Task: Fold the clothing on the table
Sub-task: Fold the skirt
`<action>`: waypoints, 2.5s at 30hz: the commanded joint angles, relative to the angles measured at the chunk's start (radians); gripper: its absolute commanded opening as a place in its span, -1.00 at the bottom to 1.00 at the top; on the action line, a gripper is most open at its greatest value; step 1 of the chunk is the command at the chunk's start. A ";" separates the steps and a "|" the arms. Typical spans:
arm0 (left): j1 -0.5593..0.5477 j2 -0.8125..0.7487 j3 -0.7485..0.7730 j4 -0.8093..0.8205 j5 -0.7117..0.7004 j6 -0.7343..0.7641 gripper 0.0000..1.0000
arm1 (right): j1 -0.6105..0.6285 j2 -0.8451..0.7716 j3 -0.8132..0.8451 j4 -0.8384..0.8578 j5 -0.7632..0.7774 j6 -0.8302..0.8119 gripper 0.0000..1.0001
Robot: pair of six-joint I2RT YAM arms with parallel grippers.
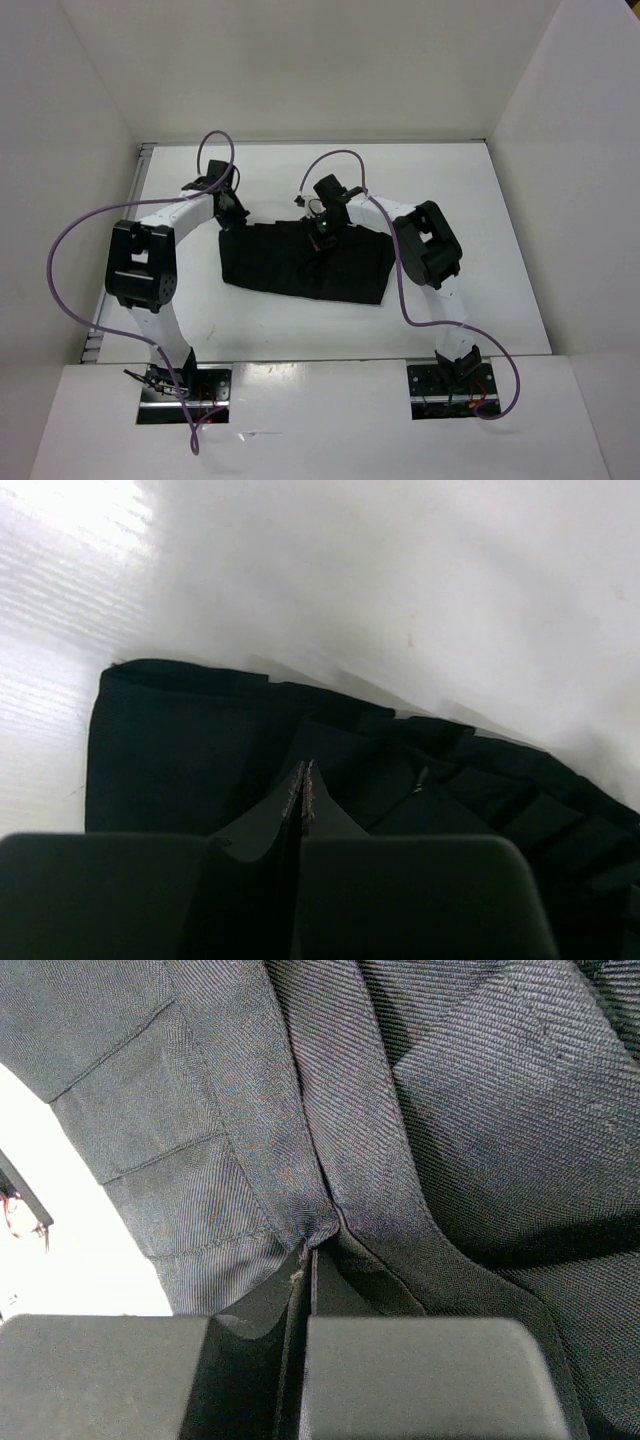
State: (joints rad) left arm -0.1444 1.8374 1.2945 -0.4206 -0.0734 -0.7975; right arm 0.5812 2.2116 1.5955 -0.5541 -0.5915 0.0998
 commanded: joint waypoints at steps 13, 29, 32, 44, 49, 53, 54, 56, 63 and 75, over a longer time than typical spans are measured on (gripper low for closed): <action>-0.003 0.066 -0.107 -0.033 0.006 -0.032 -1.00 | -0.017 -0.048 -0.003 -0.059 0.068 -0.023 -1.00; -0.023 0.066 -0.158 -0.063 -0.003 -0.042 -1.00 | -0.083 -0.078 0.265 -0.127 0.125 -0.041 -1.00; -0.023 0.066 -0.158 -0.072 -0.003 -0.033 -1.00 | -0.092 -0.001 0.346 -0.138 0.116 -0.051 -1.00; -0.023 0.066 -0.158 -0.072 -0.003 -0.014 -1.00 | -0.112 0.229 0.544 -0.148 0.084 -0.051 -1.00; -0.023 -0.002 -0.149 -0.081 0.006 -0.005 -1.00 | -0.112 0.258 0.566 -0.148 0.084 -0.031 -0.93; -0.023 -0.147 -0.149 -0.081 -0.014 -0.005 -0.43 | -0.112 0.144 0.545 -0.130 0.105 0.003 -0.07; -0.023 -0.180 -0.149 -0.081 -0.031 -0.005 -0.20 | -0.122 0.116 0.520 -0.104 0.105 0.021 0.18; -0.023 -0.271 -0.149 -0.070 -0.045 0.004 0.27 | -0.133 0.038 0.497 -0.095 0.092 0.041 0.34; -0.032 -0.423 -0.139 -0.072 -0.026 0.043 0.78 | -0.153 -0.134 0.387 -0.104 0.194 0.078 0.46; -0.063 -0.492 -0.153 0.059 0.274 0.187 0.56 | -0.215 -0.372 -0.026 0.013 0.343 0.206 0.46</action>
State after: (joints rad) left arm -0.2001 1.3964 1.1305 -0.4259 0.0891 -0.6769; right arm 0.3950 1.9518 1.6119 -0.5934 -0.3077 0.2646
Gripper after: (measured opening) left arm 0.778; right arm 0.730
